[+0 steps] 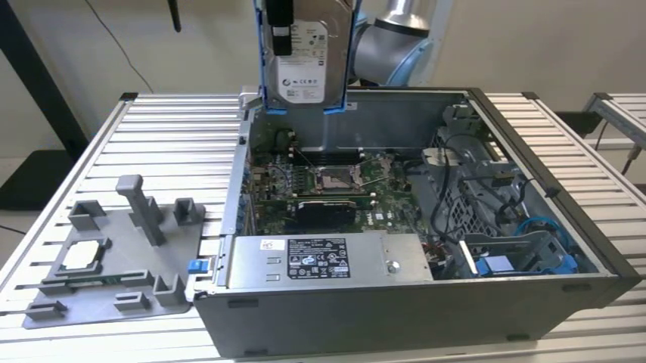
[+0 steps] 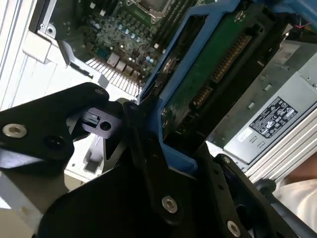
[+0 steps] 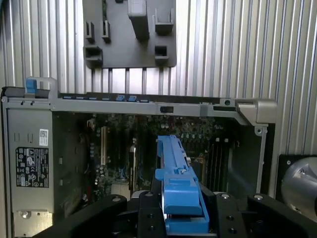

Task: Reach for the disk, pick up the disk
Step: 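Pick up the disk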

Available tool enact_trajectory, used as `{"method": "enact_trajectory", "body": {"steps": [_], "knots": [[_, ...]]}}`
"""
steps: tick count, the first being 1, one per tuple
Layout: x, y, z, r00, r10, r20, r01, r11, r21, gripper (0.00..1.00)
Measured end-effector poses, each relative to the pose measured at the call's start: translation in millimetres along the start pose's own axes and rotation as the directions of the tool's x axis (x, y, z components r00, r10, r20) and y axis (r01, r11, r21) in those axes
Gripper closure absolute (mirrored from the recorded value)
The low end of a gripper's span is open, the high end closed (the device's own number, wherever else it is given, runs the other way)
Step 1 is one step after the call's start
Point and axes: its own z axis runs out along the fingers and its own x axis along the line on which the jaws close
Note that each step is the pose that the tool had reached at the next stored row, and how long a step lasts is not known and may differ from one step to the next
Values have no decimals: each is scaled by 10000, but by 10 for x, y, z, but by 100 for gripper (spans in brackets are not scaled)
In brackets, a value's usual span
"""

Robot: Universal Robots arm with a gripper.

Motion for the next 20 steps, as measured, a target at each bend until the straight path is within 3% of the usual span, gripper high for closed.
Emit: {"method": "enact_trajectory", "body": {"steps": [20], "knots": [[12,-912,43,10000,7,0,-7,10000,0,100]]}}
